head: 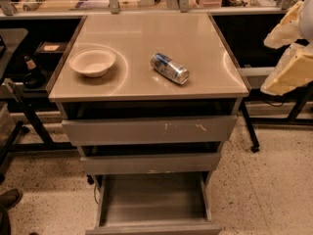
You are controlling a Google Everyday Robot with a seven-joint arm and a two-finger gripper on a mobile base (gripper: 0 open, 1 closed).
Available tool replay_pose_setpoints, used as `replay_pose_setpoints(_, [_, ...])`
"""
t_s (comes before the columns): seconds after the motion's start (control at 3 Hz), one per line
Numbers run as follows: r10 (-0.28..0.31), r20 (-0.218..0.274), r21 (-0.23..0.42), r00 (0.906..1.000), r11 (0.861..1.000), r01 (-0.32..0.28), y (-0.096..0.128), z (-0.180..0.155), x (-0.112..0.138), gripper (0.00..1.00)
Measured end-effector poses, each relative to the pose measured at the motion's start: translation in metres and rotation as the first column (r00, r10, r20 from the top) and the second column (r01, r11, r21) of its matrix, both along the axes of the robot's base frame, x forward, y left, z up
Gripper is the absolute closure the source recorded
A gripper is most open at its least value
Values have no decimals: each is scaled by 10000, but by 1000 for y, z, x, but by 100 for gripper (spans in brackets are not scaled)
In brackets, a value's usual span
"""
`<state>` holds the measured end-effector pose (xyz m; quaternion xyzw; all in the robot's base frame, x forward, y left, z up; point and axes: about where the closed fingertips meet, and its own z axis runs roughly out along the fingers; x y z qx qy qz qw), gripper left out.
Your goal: Close bottom drawer
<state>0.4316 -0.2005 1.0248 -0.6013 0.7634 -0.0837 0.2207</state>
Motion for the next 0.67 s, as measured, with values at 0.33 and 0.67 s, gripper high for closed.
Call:
replay_pose_setpoints(0.33, [0, 1, 0, 10000, 10000, 0, 0, 0, 0, 65])
replay_pose_setpoints(0.67, [0, 1, 0, 10000, 10000, 0, 0, 0, 0, 88])
